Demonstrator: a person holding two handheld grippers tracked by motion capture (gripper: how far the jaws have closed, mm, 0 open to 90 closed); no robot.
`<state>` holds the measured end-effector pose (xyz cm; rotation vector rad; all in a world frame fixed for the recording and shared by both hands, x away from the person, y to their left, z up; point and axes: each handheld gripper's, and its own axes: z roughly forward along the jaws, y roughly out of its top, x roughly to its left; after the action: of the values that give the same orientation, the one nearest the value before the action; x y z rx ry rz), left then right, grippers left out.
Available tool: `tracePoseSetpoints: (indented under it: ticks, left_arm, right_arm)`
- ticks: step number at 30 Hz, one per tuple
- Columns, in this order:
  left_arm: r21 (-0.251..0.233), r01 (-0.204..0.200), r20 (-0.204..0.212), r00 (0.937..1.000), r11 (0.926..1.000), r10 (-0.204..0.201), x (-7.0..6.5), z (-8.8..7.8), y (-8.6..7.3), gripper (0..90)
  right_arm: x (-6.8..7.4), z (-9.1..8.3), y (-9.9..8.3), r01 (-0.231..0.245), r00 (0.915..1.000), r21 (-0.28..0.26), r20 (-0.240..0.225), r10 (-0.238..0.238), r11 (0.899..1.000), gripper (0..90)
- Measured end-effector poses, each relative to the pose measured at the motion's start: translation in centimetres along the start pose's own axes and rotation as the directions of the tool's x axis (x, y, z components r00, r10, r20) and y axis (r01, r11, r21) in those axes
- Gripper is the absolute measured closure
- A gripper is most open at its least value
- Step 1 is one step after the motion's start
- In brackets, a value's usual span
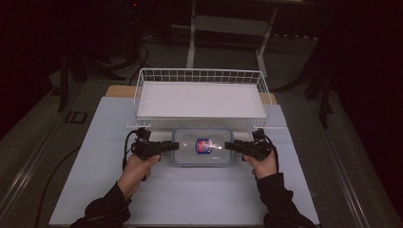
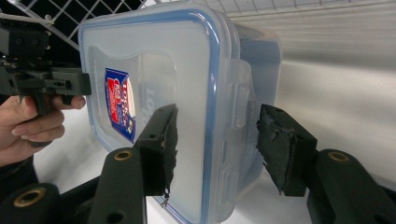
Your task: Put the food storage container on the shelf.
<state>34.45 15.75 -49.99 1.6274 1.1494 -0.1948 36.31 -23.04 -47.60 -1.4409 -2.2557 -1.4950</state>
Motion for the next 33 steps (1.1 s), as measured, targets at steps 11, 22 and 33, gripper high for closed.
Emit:
tracePoseSetpoints:
  ticks: [11,22,33]
  left_arm:
    - [-0.036,-0.033,-0.049,0.9983,0.9988,0.031,0.9,1.6,-0.5,52.2]
    - [-0.114,-0.009,-0.024,0.9997,0.9934,0.006,1.4,2.2,-0.8,51.0]
    - [-0.185,-0.109,-0.161,0.9837,0.9766,0.079,0.9,2.7,-0.3,47.8]
  right_arm:
    - [-1.1,1.0,0.0,0.004,0.9993,-0.027,0.038,-0.003,1.0,48.0]
    - [-1.7,1.4,-0.1,-0.01,0.9984,-0.054,0.056,0.013,0.998,46.4]
    - [-1.2,2.0,0.3,0.05,0.9863,-0.097,0.161,-0.033,0.994,42.5]
